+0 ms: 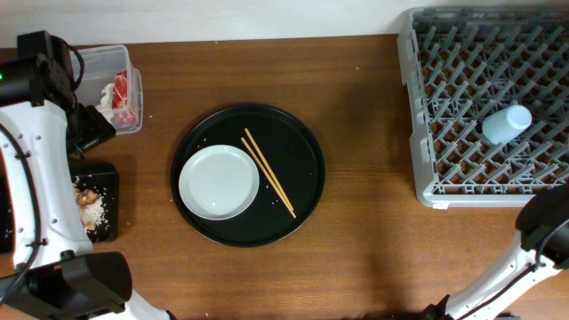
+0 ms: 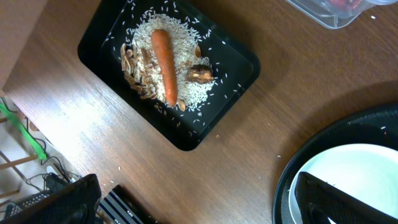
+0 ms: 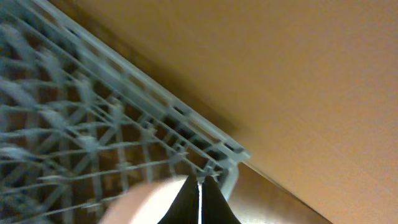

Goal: Sort waste into correct bins and load items into the dishwasher rack
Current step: 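Lift the white bowl and carry it right to the dish rack, then lower the bowl into the rack beside the cup and release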

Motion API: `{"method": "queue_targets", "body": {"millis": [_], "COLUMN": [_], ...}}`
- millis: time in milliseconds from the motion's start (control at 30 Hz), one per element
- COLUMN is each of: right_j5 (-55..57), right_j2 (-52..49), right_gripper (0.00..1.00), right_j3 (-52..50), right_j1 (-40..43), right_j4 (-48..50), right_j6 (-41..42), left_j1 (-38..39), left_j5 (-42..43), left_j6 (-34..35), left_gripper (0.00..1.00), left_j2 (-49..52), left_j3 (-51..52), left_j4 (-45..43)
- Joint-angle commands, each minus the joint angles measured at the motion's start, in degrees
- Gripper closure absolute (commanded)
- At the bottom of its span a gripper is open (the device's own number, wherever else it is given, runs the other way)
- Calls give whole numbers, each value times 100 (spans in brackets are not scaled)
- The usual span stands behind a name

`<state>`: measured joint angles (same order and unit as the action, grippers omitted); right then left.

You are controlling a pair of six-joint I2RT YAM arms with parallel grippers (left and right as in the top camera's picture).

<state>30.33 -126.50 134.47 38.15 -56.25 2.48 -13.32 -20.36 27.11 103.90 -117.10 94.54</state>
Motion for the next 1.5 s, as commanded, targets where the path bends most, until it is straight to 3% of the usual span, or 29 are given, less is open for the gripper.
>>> {"method": "queue_targets", "body": {"millis": [0,300,333,400,467,500,533,633,767,967,1300,1467], "right_j5": [249,-348,-446,-876,-1611,-2061,-2321,-2944,-2966,-2428,-1773,-1764], "right_j2": [-402,-393,-291,-96,116,219,280,334,101,-221,-227,-227], "right_gripper": [95,94,87,60,42,5,2,0,14,18,25,47], "right_j3": [74,76,81,87,87,87,87,83,52,-151,-1027,-1147], "right_j1": [7,-184,-223,-284,-330,-348,-365,-369,-369,-374,-365,-363], "right_j4": [-2,-214,-262,-345,-490,-581,-649,-872,-1307,-1578,-1182,-1056], "right_j6": [-66,356,448,444,442,442,444,442,90,96,98,101], "left_j1": [-24,-24,-24,-24,-24,-24,-24,-24,-24,-24,-24,-24], "left_j5": [-20,-20,-20,-20,-20,-20,-20,-20,-20,-20,-20,-20], "left_j6": [68,68,68,68,68,68,68,68,68,68,68,70], "left_gripper": [1,1,1,1,1,1,1,1,1,1,1,1], "left_j2": [-74,-74,-72,-72,-74,-74,-74,-74,-74,-74,-72,-74], "left_j3": [-15,-15,-15,-15,-15,-15,-15,-15,-15,-15,-15,-15], "left_j4": [4,7,7,4,4,4,4,4,4,4,7,4]}}
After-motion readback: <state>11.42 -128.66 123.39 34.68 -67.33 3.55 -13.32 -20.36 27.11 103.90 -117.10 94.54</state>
